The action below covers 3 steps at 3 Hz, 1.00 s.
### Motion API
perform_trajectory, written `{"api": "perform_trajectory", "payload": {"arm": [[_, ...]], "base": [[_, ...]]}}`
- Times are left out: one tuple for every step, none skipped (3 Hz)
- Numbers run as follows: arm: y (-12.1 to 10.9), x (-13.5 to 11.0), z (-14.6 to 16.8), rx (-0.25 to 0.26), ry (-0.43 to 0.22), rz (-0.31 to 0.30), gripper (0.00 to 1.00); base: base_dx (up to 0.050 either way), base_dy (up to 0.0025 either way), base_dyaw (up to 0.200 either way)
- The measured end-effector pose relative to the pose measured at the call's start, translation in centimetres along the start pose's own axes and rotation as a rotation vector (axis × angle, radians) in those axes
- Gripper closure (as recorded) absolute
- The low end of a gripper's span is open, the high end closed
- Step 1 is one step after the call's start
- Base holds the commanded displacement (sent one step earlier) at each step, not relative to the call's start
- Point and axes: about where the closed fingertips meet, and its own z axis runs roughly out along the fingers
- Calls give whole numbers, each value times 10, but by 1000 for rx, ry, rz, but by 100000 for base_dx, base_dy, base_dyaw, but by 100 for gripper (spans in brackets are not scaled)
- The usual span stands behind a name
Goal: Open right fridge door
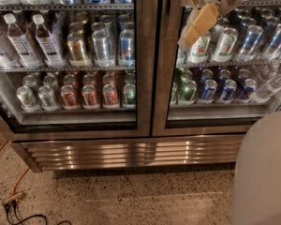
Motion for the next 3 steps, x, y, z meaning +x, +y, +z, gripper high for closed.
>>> {"api": "perform_trajectory", "payload": {"arm": [[1, 2, -3, 0, 0, 0, 0], [-9, 12, -11, -6, -170, -29, 0], [-11, 13, -8, -33, -250, -41, 0]], "base": [[0, 0, 0], [0, 0, 0], [0, 0, 0]]}}
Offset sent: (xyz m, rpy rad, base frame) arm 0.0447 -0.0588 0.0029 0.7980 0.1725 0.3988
